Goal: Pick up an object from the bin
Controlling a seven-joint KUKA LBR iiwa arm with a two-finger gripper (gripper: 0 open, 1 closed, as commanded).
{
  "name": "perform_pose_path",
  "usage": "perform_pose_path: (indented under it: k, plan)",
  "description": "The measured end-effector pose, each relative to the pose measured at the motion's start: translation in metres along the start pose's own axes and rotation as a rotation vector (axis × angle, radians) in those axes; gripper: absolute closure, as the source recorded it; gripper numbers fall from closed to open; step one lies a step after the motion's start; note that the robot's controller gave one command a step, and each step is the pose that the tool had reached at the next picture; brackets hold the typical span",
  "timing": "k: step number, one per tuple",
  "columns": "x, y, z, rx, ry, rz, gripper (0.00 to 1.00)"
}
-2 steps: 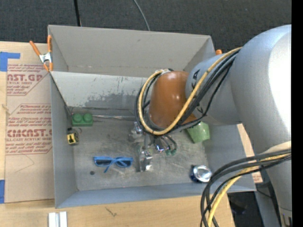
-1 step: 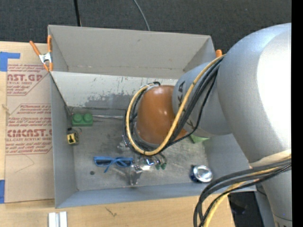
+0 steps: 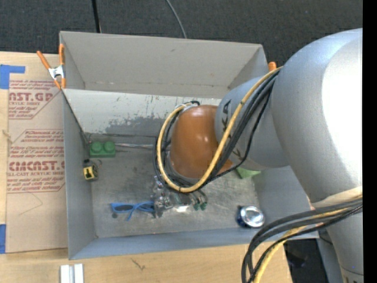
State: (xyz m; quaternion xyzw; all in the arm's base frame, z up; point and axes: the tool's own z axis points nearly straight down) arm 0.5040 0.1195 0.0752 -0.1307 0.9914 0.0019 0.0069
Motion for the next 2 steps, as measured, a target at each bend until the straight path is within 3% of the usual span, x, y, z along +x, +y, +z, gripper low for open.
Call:
perform_pose_path:
  k: [1, 2]
  plan:
    - [-0.001, 0.012, -0.121, 0.002, 0.005, 0.0, 1.0]
    - [0.013, -0.023, -0.184, 0.002, 0.008, -0.298, 1.0]
